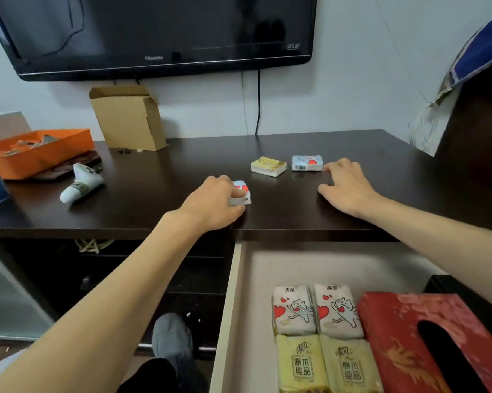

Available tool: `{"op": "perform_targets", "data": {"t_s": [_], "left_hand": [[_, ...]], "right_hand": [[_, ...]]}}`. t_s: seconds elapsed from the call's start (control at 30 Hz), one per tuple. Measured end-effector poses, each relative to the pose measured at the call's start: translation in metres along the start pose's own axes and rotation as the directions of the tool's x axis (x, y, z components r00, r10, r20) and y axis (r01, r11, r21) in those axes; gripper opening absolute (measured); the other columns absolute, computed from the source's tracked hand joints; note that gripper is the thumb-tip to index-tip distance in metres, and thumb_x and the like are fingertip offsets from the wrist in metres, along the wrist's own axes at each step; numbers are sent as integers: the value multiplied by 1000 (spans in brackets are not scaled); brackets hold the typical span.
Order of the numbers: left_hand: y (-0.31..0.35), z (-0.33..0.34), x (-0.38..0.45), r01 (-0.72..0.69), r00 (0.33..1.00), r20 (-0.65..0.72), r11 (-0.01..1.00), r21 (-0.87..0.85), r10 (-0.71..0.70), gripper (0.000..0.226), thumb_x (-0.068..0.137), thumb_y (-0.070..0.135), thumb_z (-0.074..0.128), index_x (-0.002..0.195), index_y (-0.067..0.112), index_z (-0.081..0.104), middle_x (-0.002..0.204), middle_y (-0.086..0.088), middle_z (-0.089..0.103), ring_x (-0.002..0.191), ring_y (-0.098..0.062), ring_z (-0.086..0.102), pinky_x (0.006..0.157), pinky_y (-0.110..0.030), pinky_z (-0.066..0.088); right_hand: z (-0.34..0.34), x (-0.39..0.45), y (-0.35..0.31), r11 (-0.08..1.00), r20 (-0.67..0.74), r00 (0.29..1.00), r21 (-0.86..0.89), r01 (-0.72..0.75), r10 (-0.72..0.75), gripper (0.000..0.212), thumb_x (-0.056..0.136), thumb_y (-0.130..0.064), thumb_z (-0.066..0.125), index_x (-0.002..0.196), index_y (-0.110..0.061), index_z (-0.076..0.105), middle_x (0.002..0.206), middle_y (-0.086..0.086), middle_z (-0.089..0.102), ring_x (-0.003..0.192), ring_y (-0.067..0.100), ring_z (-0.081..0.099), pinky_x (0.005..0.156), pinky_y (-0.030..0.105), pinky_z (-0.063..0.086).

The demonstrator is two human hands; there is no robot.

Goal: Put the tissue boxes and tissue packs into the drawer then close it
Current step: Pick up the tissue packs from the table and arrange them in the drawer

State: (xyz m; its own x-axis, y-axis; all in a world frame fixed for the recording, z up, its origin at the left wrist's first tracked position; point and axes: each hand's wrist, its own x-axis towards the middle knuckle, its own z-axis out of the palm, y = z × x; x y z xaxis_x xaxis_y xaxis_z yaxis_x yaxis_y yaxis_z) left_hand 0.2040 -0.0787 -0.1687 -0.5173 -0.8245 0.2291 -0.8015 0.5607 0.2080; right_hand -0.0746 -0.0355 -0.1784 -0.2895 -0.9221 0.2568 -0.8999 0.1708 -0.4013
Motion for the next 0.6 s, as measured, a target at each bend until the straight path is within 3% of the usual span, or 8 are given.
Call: {"op": "perform_targets", "data": {"t_s": [0.17,0.27,0.33,0.47,0.57,0.6], "left_hand": [[24,24,30,-108,992,-81,989,-105,100,39,92,28,57,130,33,65,124,3,54,115,-22,41,98,-38,42],[30,41,36,-176,976,-168,951,-253,136,40,91,22,59,130,32,64,116,11,49,109,-17,36,96,-27,34],[27,45,39,-189,974,-179,940,-284,142,44,89,23,61,134,28,61,120,9,50,108,-13,33,96,-26,32],[22,45,40,-145,977,-191,944,-298,90,43,86,28,68,129,23,65,129,6,46,123,-14,30,107,-30,32],[24,44,38,-87,987,-161,928,-361,30,42,83,33,73,124,24,70,150,-1,38,143,-16,18,111,-28,22],[25,44,38,-80,988,-154,922,-379,23,42,83,35,74,123,24,71,150,-2,41,143,-17,23,110,-27,25]], "right_hand": [[8,37,0,991,24,997,-110,76,-74,68,99,-25,53,161,-10,28,168,9,27,155,29,22,122,47,30],[11,48,1,985,111,989,-132,113,-99,58,98,-25,48,154,-11,40,163,9,37,149,30,32,116,45,35],[11,49,1,982,103,990,-155,112,-96,53,98,-29,48,148,-12,49,155,8,45,140,30,39,107,44,40],[12,36,2,937,-16,984,-308,165,-179,49,97,-34,51,139,-11,60,142,8,49,132,29,39,101,42,44],[9,20,4,967,22,983,-176,185,-184,42,95,-34,57,133,-16,61,150,8,42,142,28,33,106,43,42],[7,14,4,978,55,983,-103,181,-176,38,94,-33,58,130,-19,60,150,7,43,140,28,38,103,43,44]]}}
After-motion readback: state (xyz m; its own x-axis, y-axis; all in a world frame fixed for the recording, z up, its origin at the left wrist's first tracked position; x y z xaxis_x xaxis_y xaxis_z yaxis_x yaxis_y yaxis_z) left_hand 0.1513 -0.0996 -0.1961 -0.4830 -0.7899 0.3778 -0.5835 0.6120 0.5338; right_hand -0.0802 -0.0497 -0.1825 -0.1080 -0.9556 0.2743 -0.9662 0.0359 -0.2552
